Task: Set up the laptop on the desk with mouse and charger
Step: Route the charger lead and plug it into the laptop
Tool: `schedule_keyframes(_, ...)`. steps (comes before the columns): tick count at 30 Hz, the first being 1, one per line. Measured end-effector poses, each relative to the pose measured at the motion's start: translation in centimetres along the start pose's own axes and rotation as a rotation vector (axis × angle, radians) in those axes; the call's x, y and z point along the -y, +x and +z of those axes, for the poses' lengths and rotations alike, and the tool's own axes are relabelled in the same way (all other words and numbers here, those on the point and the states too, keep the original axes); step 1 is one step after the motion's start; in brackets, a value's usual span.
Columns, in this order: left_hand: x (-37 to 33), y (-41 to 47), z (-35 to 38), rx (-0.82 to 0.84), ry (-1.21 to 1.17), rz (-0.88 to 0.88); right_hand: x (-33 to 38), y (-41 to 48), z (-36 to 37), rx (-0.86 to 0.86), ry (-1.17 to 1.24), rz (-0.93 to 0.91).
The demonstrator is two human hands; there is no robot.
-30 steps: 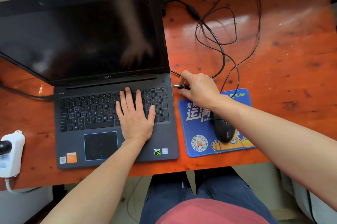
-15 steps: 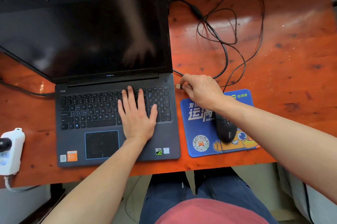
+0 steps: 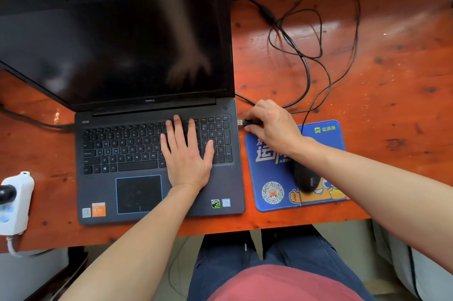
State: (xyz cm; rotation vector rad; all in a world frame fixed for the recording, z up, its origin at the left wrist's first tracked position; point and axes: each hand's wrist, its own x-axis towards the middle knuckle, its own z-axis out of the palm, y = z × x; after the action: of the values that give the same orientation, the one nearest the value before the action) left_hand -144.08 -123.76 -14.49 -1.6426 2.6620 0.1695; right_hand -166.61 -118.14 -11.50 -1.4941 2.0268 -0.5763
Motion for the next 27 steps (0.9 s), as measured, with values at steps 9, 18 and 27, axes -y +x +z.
schedule_keyframes(9,0.0,-0.1,-0.2,0.024,0.007,-0.003,0.1,0.9,0.0,0.015,-0.038,-0.128)
schedule_keyframes(18,0.0,0.0,0.0,0.056,0.009,-0.004,0.5,1.0,0.1,0.034,-0.094,-0.135)
schedule_keyframes(27,0.7,0.4,-2.7,0.204,-0.006,0.068,4.3,0.6,-1.2,0.028,-0.297,-0.008)
